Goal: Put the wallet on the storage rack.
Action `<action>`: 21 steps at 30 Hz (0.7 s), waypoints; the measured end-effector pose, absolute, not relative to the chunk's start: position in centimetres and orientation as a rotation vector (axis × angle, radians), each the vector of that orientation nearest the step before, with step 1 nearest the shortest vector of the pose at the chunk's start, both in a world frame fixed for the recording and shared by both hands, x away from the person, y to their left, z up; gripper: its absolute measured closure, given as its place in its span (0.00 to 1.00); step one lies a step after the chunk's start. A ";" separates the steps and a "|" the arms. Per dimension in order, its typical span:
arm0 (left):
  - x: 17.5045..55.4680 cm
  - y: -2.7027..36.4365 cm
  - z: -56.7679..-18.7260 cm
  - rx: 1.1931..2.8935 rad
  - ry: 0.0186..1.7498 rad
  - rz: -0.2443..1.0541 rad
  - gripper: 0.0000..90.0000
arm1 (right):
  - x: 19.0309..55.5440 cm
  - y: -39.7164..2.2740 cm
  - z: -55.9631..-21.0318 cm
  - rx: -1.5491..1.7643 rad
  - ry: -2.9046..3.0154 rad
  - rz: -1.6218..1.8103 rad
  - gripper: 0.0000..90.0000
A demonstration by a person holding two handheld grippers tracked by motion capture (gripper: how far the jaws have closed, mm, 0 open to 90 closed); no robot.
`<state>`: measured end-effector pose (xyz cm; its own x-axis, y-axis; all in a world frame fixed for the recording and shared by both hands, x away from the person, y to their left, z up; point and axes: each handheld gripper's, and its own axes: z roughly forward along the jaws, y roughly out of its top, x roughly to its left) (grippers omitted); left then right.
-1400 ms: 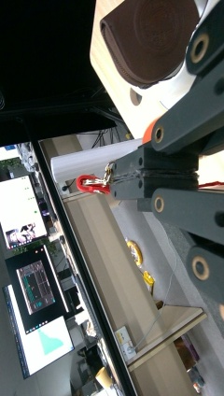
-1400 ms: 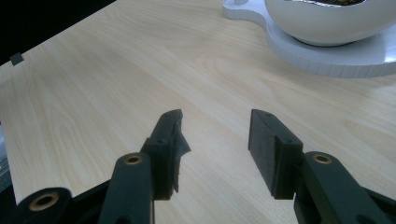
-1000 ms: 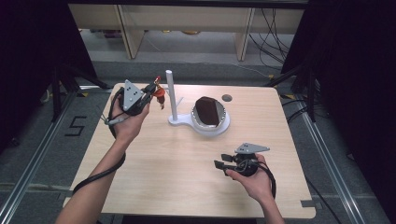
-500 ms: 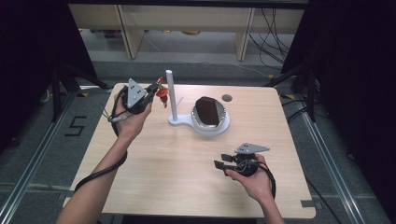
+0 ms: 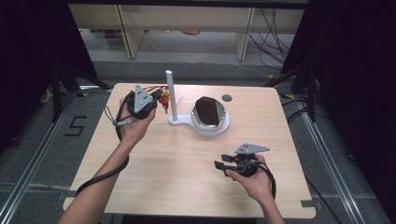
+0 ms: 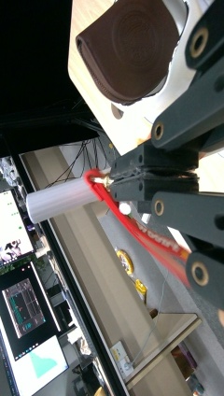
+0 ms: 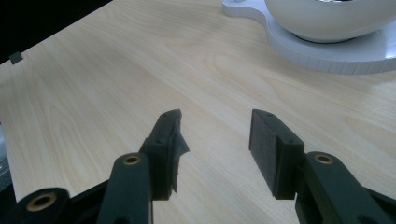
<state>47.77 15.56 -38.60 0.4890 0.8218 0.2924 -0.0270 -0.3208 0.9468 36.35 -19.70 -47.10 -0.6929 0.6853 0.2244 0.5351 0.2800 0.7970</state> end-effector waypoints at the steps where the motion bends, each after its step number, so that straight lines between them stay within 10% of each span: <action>1: 47.6 15.6 -38.6 1.677 0.681 1.016 0.92 | 36.4 -19.7 -47.1 1.139 2.372 1.367 0.61; 21: 44.9 17.5 -39.6 1.667 0.734 0.928 0.74 | 36.3 -19.9 -46.9 1.174 2.364 1.379 0.60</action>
<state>44.88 17.47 -39.61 0.5125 0.8302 0.2194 0.0219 -0.2680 0.9632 36.31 -19.85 -46.89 -0.6780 0.6969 0.2340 0.5467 0.2651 0.7943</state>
